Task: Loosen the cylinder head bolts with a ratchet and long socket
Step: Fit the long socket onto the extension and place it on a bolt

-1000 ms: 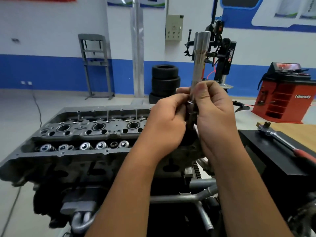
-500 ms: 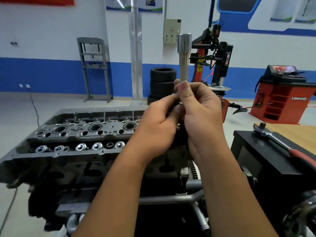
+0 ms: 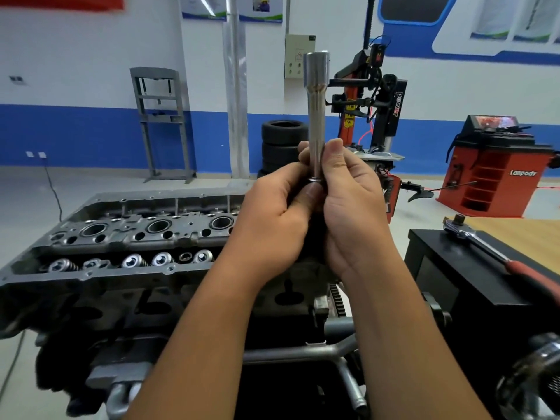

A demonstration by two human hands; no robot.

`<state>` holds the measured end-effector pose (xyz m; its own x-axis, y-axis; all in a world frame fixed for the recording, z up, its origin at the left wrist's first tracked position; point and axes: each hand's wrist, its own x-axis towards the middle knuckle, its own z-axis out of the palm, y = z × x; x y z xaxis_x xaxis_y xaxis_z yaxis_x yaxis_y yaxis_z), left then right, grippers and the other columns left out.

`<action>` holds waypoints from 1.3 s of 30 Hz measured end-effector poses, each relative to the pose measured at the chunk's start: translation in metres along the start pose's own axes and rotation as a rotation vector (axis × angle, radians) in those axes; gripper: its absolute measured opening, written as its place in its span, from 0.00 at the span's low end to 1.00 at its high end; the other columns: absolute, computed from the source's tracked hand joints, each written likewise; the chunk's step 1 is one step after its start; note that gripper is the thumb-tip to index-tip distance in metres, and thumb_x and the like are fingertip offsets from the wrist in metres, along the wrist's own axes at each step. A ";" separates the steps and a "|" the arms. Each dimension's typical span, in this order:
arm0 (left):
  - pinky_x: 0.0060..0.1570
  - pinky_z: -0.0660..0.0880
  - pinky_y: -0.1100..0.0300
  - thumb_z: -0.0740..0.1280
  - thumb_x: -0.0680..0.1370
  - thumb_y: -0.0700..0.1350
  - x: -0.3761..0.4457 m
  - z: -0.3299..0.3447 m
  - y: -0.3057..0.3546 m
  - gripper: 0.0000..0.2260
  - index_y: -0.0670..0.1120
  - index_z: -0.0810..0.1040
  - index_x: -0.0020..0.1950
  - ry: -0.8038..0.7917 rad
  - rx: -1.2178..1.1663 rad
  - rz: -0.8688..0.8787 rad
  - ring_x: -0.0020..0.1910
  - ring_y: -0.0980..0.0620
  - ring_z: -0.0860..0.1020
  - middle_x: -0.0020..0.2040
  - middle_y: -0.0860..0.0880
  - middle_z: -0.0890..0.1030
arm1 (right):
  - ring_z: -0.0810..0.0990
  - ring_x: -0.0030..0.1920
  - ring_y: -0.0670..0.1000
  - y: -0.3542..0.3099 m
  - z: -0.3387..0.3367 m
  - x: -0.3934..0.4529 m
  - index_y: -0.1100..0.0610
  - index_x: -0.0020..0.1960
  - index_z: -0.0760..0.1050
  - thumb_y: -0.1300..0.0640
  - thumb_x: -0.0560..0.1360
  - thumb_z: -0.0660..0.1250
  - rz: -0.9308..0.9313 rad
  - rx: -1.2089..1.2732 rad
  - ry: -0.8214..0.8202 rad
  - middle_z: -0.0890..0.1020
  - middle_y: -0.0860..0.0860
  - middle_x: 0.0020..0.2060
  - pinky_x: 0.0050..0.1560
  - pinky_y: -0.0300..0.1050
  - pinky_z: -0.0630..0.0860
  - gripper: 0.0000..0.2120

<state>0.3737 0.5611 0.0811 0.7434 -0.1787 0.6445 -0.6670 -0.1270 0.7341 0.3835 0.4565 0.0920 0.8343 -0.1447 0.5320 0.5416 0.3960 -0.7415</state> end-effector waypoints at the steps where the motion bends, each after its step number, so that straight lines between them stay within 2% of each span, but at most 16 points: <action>1: 0.60 0.82 0.49 0.67 0.84 0.40 0.000 0.001 0.000 0.10 0.48 0.83 0.63 0.029 0.000 -0.003 0.56 0.54 0.85 0.53 0.52 0.87 | 0.85 0.46 0.49 0.000 -0.001 0.000 0.56 0.44 0.82 0.47 0.80 0.66 0.009 0.031 -0.006 0.86 0.50 0.43 0.49 0.47 0.84 0.14; 3: 0.54 0.84 0.55 0.72 0.82 0.42 0.001 0.004 -0.001 0.08 0.49 0.84 0.60 0.095 -0.005 -0.009 0.52 0.57 0.86 0.50 0.54 0.88 | 0.85 0.50 0.58 -0.001 -0.003 -0.002 0.56 0.45 0.81 0.46 0.73 0.72 0.019 0.091 -0.029 0.87 0.55 0.49 0.53 0.61 0.84 0.12; 5: 0.48 0.83 0.62 0.74 0.80 0.43 0.002 0.005 -0.002 0.07 0.50 0.85 0.56 0.127 0.004 -0.010 0.48 0.59 0.86 0.47 0.55 0.88 | 0.85 0.52 0.64 -0.001 -0.005 -0.003 0.57 0.46 0.78 0.48 0.70 0.74 0.012 0.108 -0.037 0.87 0.57 0.53 0.54 0.68 0.82 0.13; 9: 0.57 0.82 0.58 0.68 0.84 0.40 0.002 0.003 0.000 0.09 0.50 0.83 0.61 -0.009 -0.058 -0.012 0.55 0.55 0.85 0.53 0.51 0.88 | 0.86 0.54 0.54 0.001 -0.005 -0.002 0.57 0.43 0.81 0.45 0.73 0.70 -0.007 0.062 -0.007 0.88 0.53 0.50 0.61 0.58 0.82 0.14; 11: 0.59 0.82 0.55 0.67 0.84 0.38 0.002 0.003 0.001 0.09 0.49 0.83 0.60 -0.022 -0.091 -0.021 0.56 0.53 0.86 0.54 0.49 0.88 | 0.86 0.51 0.53 0.001 -0.005 -0.001 0.56 0.41 0.84 0.44 0.77 0.66 0.006 0.052 0.003 0.88 0.52 0.47 0.57 0.54 0.83 0.17; 13: 0.53 0.84 0.58 0.71 0.82 0.39 0.002 0.004 0.001 0.08 0.52 0.83 0.55 0.044 -0.083 -0.028 0.52 0.55 0.86 0.50 0.52 0.88 | 0.86 0.51 0.57 0.003 -0.007 -0.002 0.54 0.43 0.84 0.45 0.80 0.66 0.020 0.084 -0.026 0.88 0.53 0.47 0.55 0.61 0.84 0.16; 16: 0.44 0.84 0.58 0.76 0.78 0.43 0.001 0.004 0.000 0.06 0.52 0.83 0.52 0.124 -0.016 -0.046 0.46 0.56 0.86 0.46 0.53 0.87 | 0.85 0.56 0.65 0.002 -0.008 -0.004 0.55 0.48 0.81 0.47 0.74 0.73 0.015 0.103 -0.045 0.87 0.57 0.52 0.56 0.72 0.81 0.11; 18: 0.49 0.84 0.58 0.72 0.81 0.40 0.001 0.003 0.001 0.08 0.51 0.84 0.57 0.069 -0.040 -0.030 0.51 0.56 0.86 0.49 0.53 0.88 | 0.85 0.57 0.62 0.002 -0.007 -0.004 0.57 0.49 0.80 0.48 0.72 0.73 0.001 0.071 -0.039 0.87 0.56 0.51 0.59 0.66 0.82 0.13; 20: 0.56 0.83 0.58 0.68 0.84 0.38 -0.001 0.002 0.003 0.10 0.50 0.83 0.61 -0.012 -0.080 -0.017 0.56 0.56 0.86 0.53 0.52 0.88 | 0.86 0.53 0.53 0.001 -0.005 -0.004 0.58 0.48 0.82 0.47 0.75 0.69 -0.011 0.032 -0.025 0.88 0.53 0.49 0.58 0.53 0.83 0.13; 22: 0.57 0.82 0.60 0.67 0.84 0.38 -0.001 0.000 0.005 0.11 0.52 0.82 0.59 -0.017 -0.100 -0.029 0.55 0.57 0.86 0.53 0.53 0.88 | 0.86 0.50 0.51 0.001 -0.004 -0.004 0.59 0.48 0.83 0.47 0.79 0.66 0.008 0.027 -0.008 0.87 0.51 0.46 0.53 0.49 0.84 0.16; 24: 0.51 0.83 0.63 0.71 0.81 0.38 -0.002 0.001 0.005 0.11 0.54 0.83 0.55 0.056 -0.084 -0.039 0.51 0.58 0.86 0.50 0.55 0.88 | 0.86 0.52 0.59 0.001 -0.005 -0.004 0.59 0.49 0.83 0.46 0.79 0.68 0.020 0.047 -0.016 0.87 0.54 0.46 0.54 0.59 0.84 0.15; 27: 0.44 0.83 0.64 0.77 0.77 0.40 -0.003 0.004 0.004 0.08 0.52 0.84 0.52 0.153 0.015 -0.057 0.46 0.58 0.86 0.46 0.55 0.87 | 0.84 0.54 0.68 0.000 -0.006 -0.006 0.54 0.46 0.83 0.46 0.69 0.76 0.005 0.066 -0.015 0.86 0.58 0.48 0.55 0.72 0.81 0.12; 32: 0.53 0.82 0.65 0.68 0.83 0.36 -0.003 0.002 0.009 0.13 0.55 0.82 0.57 -0.023 -0.097 -0.047 0.54 0.59 0.85 0.52 0.54 0.88 | 0.85 0.48 0.55 0.002 -0.004 -0.005 0.59 0.46 0.84 0.42 0.75 0.68 0.005 0.008 0.016 0.86 0.54 0.44 0.57 0.61 0.84 0.19; 34: 0.51 0.82 0.65 0.71 0.81 0.36 -0.003 0.003 0.008 0.13 0.56 0.82 0.56 0.041 -0.063 -0.055 0.52 0.60 0.85 0.50 0.57 0.88 | 0.85 0.48 0.58 0.003 -0.004 -0.005 0.56 0.45 0.84 0.43 0.76 0.69 0.014 0.033 0.002 0.86 0.56 0.44 0.56 0.63 0.83 0.16; 37: 0.47 0.84 0.62 0.76 0.77 0.40 -0.003 0.005 0.005 0.09 0.52 0.85 0.53 0.158 0.037 -0.070 0.47 0.59 0.86 0.46 0.56 0.88 | 0.85 0.52 0.66 0.002 -0.005 -0.007 0.51 0.44 0.83 0.43 0.69 0.75 -0.015 0.026 -0.027 0.86 0.58 0.48 0.55 0.70 0.82 0.11; 39: 0.48 0.83 0.64 0.72 0.80 0.39 -0.004 0.004 0.006 0.09 0.51 0.85 0.56 0.104 -0.011 -0.052 0.50 0.59 0.86 0.48 0.56 0.88 | 0.85 0.54 0.64 0.003 -0.006 -0.007 0.51 0.44 0.84 0.42 0.71 0.73 -0.037 -0.036 -0.024 0.87 0.57 0.48 0.57 0.67 0.82 0.12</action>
<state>0.3664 0.5568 0.0821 0.7783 -0.0700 0.6240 -0.6275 -0.1228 0.7689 0.3799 0.4534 0.0842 0.8113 -0.1369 0.5683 0.5755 0.3581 -0.7353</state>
